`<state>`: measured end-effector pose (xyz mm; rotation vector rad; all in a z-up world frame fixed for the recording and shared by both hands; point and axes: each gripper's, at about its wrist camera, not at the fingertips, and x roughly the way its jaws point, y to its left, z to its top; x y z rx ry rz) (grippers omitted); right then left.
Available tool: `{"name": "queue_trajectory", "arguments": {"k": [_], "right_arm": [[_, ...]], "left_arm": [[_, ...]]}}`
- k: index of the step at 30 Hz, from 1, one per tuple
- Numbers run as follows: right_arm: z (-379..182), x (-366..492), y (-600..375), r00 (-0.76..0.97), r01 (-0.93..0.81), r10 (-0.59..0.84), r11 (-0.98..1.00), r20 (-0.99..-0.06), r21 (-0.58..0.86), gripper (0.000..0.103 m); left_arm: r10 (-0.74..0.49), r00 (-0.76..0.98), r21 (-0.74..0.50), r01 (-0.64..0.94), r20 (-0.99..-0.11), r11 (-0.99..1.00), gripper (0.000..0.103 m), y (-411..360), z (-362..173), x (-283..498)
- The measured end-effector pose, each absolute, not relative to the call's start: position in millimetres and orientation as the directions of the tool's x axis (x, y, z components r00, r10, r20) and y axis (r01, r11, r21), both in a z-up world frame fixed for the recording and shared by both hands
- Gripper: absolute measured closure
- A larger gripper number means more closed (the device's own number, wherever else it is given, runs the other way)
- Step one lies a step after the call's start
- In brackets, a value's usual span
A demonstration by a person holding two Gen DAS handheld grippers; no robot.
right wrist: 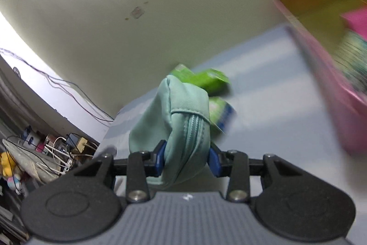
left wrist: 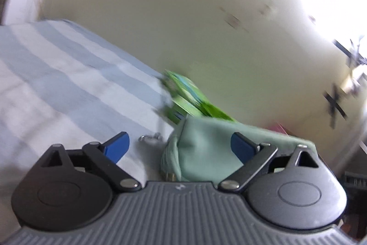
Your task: Organize objects
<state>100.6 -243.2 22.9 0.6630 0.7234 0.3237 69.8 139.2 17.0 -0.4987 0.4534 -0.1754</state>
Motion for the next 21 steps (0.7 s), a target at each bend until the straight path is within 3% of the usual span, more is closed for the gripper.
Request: {"name": "queue_trajectory", "arguments": {"k": [7,10,12,14,15,21], "right_arm": [[0.9,2.9,-324.6,0.757,0.096,0.412,0.697,-0.507,0.711,0.065],[-3.6,-33.1,-343.4,0.766,0.146,0.336,0.738,-0.547,0.658,0.058],[1.8,-53.2,-350.5,0.784,0.164,0.268,0.781,-0.560,0.603,0.047],[11.6,-66.8,-351.6,0.808,0.175,0.170,0.845,-0.564,0.506,0.032],[16.4,-70.8,-351.4,0.819,0.170,0.138,0.869,-0.557,0.465,0.029],[13.3,-67.5,-343.8,0.823,0.083,0.175,0.904,-0.540,0.419,0.028]], "left_arm": [[-0.466,0.782,-0.390,0.311,-0.414,0.867,0.007,74.0,20.0,60.2],[-0.545,0.728,-0.350,0.425,-0.415,0.835,0.007,36.1,25.0,39.3],[-0.582,0.690,-0.341,0.473,-0.429,0.812,0.007,15.9,20.5,27.4],[-0.595,0.666,-0.312,0.507,-0.450,0.804,0.007,-3.8,18.0,18.4],[-0.590,0.662,-0.294,0.513,-0.462,0.806,0.007,-11.1,16.1,16.7],[-0.552,0.638,-0.260,0.497,-0.536,0.828,0.008,-31.8,11.6,29.7]]}}
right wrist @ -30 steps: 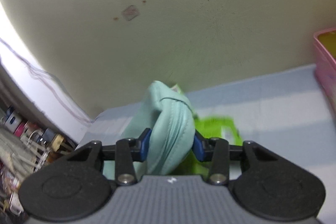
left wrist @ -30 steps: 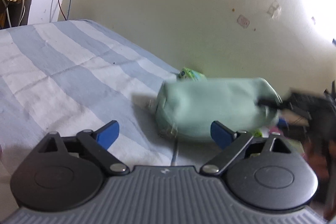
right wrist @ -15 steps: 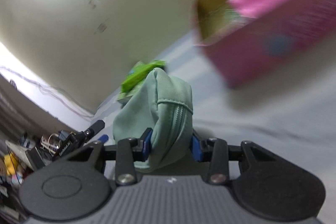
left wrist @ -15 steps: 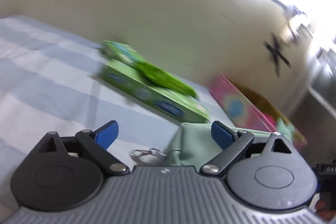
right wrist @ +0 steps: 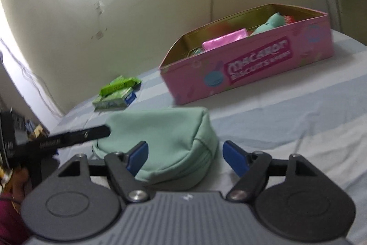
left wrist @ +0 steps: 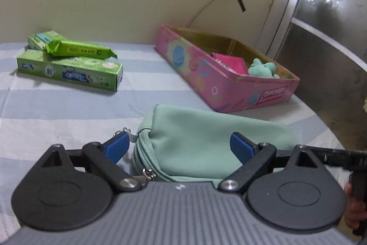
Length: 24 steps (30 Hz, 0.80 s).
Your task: Organize objects
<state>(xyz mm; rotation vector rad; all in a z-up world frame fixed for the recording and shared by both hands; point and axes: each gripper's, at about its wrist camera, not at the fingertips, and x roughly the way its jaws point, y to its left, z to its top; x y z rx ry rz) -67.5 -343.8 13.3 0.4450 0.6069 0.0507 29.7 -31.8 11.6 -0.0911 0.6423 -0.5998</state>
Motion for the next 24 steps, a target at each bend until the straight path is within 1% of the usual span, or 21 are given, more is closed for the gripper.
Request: {"name": "queue_trajectory", "arguments": {"k": [1,2,3,4,5,7,8,9,10,12,14,16,18,20,22,24], "right_arm": [[8.6,-64.0,-342.8,0.816,0.086,0.171,0.908,-0.552,0.409,0.028],[2.3,-54.3,-336.2,0.810,0.090,0.170,0.909,-0.561,0.406,0.027],[-0.8,-54.1,-335.9,0.819,0.080,0.171,0.911,-0.548,0.405,0.027],[-2.5,-54.0,-334.1,0.825,0.067,0.172,0.917,-0.539,0.394,0.029],[-2.6,-54.5,-329.5,0.825,0.048,0.173,0.927,-0.538,0.372,0.041],[0.9,-55.1,-322.9,0.829,0.043,0.145,0.946,-0.541,0.320,0.044],[4.8,-55.7,-322.8,0.834,0.042,0.136,0.951,-0.534,0.308,0.048],[9.6,-56.8,-325.0,0.846,0.045,0.119,0.955,-0.519,0.293,0.051],[15.9,-57.8,-331.1,0.860,0.042,0.117,0.954,-0.497,0.298,0.051],[30.9,-58.4,-350.1,0.885,0.029,0.135,0.939,-0.445,0.344,0.053],[48.1,-50.9,-364.4,0.910,0.031,0.117,0.938,-0.399,0.346,0.053],[64.2,-40.8,-375.4,0.931,0.050,0.071,0.947,-0.358,0.318,0.053],[79.6,-29.7,-389.5,0.948,0.069,0.029,0.954,-0.317,0.291,0.053],[92.6,-13.9,-407.2,0.958,0.091,-0.014,0.962,-0.286,0.259,0.053],[98.0,6.5,-422.2,0.958,0.122,-0.056,0.967,-0.281,0.225,0.053],[98.2,28.4,-438.0,0.951,0.149,-0.084,0.968,-0.296,0.202,0.053]], "left_arm": [[-0.543,0.624,-0.260,0.490,-0.562,0.832,0.008,-34.4,8.4,34.3],[-0.535,0.605,-0.262,0.484,-0.589,0.835,0.014,-36.5,4.9,36.5],[-0.531,0.597,-0.257,0.485,-0.602,0.836,0.019,-39.5,0.4,38.3],[-0.515,0.616,-0.224,0.488,-0.595,0.843,0.019,-43.1,-0.9,36.0],[-0.499,0.632,-0.194,0.490,-0.593,0.850,0.020,-47.2,-1.7,32.7],[-0.478,0.655,-0.190,0.462,-0.585,0.866,0.028,-47.4,1.8,28.7],[-0.482,0.660,-0.212,0.450,-0.576,0.868,0.036,-44.3,7.5,28.8],[-0.499,0.665,-0.238,0.448,-0.556,0.862,0.037,-41.2,16.0,28.8],[-0.526,0.673,-0.264,0.459,-0.520,0.848,0.037,-39.1,28.4,29.3],[-0.551,0.699,-0.264,0.485,-0.457,0.834,0.037,-43.3,52.8,29.3],[-0.561,0.722,-0.225,0.516,-0.405,0.826,0.037,-58.7,78.1,33.0],[-0.561,0.738,-0.180,0.535,-0.376,0.825,0.037,-80.7,97.2,42.2],[-0.552,0.754,-0.148,0.538,-0.357,0.830,0.037,-104.3,109.6,55.4],[-0.543,0.763,-0.141,0.530,-0.352,0.836,0.037,-128.1,114.9,73.4],[-0.530,0.759,-0.159,0.511,-0.377,0.845,0.037,-151.9,112.0,95.8],[-0.517,0.753,-0.172,0.492,-0.408,0.853,0.037,-170.7,105.8,115.2]]}}
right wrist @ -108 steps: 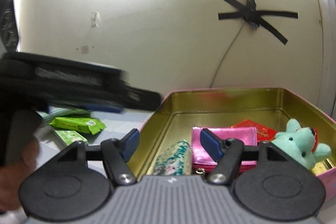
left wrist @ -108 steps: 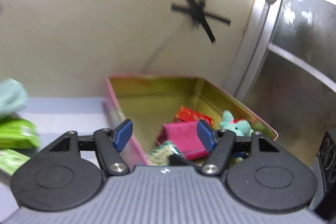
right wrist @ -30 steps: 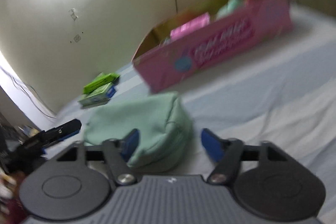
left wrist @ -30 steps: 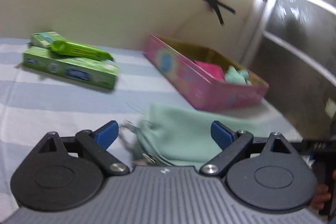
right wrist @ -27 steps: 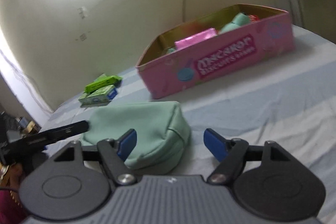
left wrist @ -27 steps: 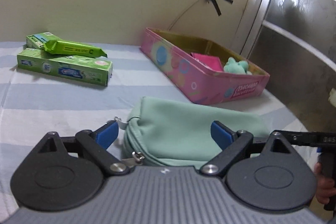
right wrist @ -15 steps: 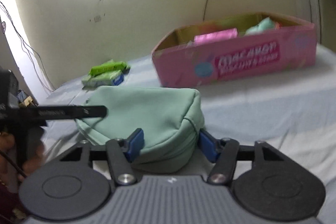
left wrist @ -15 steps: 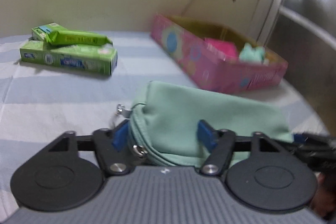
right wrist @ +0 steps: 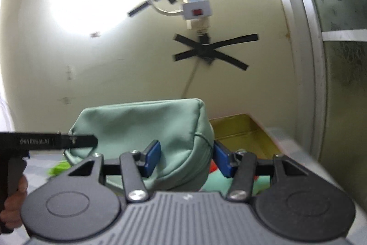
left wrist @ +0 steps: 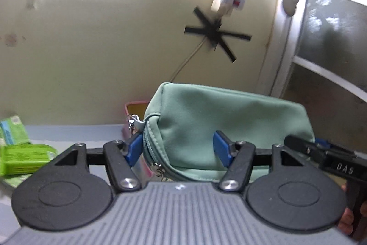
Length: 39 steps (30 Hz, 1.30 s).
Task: Organize objects
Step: 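Carry the mint-green pouch in the left tool and lower it into the tin, then move the right tool toward the green toothpaste boxes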
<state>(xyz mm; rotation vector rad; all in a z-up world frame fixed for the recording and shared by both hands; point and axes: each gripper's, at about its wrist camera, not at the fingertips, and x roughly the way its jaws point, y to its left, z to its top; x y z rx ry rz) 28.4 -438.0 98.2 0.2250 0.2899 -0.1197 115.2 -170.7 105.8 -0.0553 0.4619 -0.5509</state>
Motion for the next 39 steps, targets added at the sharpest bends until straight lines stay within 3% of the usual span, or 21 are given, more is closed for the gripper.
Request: {"name": "queue_trajectory", "arguments": {"k": [8,11,12,14,18,31,39], "right_arm": [[80.1,102.3,-484.6,0.906,0.173,-0.099,0.974,-0.412,0.146,0.053],[76.0,127.3,-497.1,0.891,0.193,-0.114,0.971,-0.439,0.138,0.044],[75.2,130.3,-498.8,0.892,0.209,-0.133,0.969,-0.432,0.134,0.039],[73.9,131.9,-504.1,0.897,0.243,-0.160,0.957,-0.411,0.157,0.037],[70.8,111.6,-504.6,0.922,0.248,-0.152,0.938,-0.357,0.243,0.037],[75.2,18.9,-448.8,0.952,0.257,-0.181,0.911,-0.246,0.322,0.033],[72.2,-36.7,-414.2,0.949,0.270,-0.193,0.904,-0.248,0.331,0.033]], "left_arm": [[-0.446,0.742,-0.161,0.427,-0.500,0.890,0.036,-215.5,80.2,174.9],[-0.428,0.731,-0.157,0.412,-0.532,0.898,0.034,-226.0,74.1,193.5],[-0.418,0.732,-0.150,0.404,-0.537,0.902,0.033,-228.7,72.0,197.5],[-0.394,0.747,-0.139,0.382,-0.535,0.914,0.026,-230.5,69.9,200.1],[-0.410,0.759,-0.123,0.407,-0.506,0.905,0.025,-230.1,71.4,188.6],[-0.466,0.757,-0.015,0.517,-0.458,0.856,0.025,-239.6,82.3,93.6],[-0.440,0.758,-0.005,0.500,-0.482,0.866,0.025,-219.3,73.5,47.4]]}}
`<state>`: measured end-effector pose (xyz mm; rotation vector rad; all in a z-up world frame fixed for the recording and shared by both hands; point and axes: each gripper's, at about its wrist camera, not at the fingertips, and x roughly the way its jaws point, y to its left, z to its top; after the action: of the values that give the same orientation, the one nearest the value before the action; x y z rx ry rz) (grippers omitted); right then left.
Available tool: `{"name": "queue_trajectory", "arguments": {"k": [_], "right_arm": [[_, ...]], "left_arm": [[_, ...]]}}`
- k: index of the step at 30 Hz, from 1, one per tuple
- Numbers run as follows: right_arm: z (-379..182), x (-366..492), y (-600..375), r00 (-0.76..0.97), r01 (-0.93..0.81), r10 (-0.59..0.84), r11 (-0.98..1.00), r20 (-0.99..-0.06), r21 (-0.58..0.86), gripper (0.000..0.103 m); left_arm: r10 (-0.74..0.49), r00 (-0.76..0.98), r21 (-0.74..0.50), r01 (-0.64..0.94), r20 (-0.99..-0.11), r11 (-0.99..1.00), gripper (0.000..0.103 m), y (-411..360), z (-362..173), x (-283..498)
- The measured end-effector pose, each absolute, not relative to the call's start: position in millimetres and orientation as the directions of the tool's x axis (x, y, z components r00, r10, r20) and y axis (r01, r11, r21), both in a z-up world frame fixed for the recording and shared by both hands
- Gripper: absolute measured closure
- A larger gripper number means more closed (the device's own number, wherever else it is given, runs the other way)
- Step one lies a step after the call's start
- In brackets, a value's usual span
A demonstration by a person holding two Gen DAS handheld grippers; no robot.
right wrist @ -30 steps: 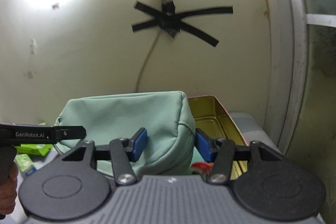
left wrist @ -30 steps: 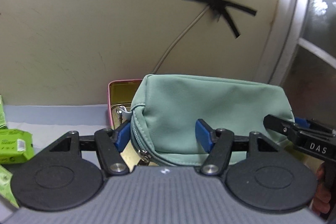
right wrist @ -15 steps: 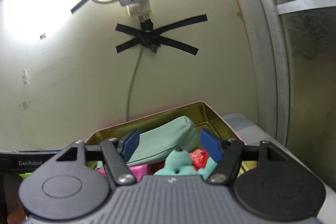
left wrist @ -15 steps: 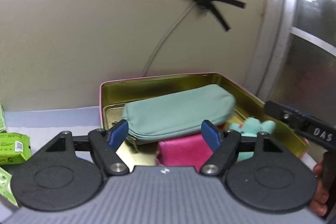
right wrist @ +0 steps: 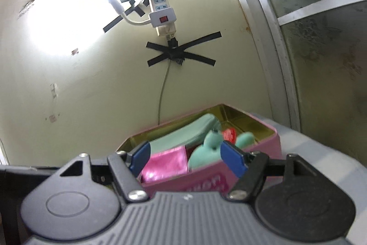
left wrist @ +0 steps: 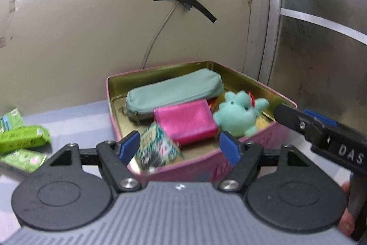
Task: Organize objects
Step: 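Move the right tool toward the green toothpaste boxes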
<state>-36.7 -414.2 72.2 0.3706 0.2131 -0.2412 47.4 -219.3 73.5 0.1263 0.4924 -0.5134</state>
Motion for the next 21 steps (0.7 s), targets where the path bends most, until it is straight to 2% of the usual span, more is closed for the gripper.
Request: {"name": "queue_trajectory", "arguments": {"k": [5,11,17,18,21], "right_arm": [[57.9,-49.8,-397.1,0.930,0.266,-0.154,0.908,-0.334,0.323,0.032],[40.7,-40.7,-373.1,0.874,0.232,-0.092,0.942,-0.478,0.242,0.032],[26.5,-26.2,-348.0,0.820,0.175,-0.005,0.954,-0.573,0.242,0.032],[23.8,-23.5,-342.8,0.810,0.163,0.012,0.956,-0.586,0.245,0.029],[22.9,-20.8,-323.2,0.805,0.139,0.003,0.971,-0.593,0.193,0.028]], "left_arm": [[-0.410,0.764,0.016,0.481,-0.498,0.876,0.025,-203.8,64.1,27.2],[-0.339,0.769,0.060,0.437,-0.543,0.897,0.025,-179.2,44.6,16.9],[-0.259,0.751,0.080,0.382,-0.607,0.921,0.025,-148.1,19.2,22.0],[-0.250,0.747,0.077,0.372,-0.616,0.925,0.025,-142.8,15.8,23.7],[-0.225,0.739,0.066,0.342,-0.635,0.938,0.025,-125.9,9.4,29.2]]}}
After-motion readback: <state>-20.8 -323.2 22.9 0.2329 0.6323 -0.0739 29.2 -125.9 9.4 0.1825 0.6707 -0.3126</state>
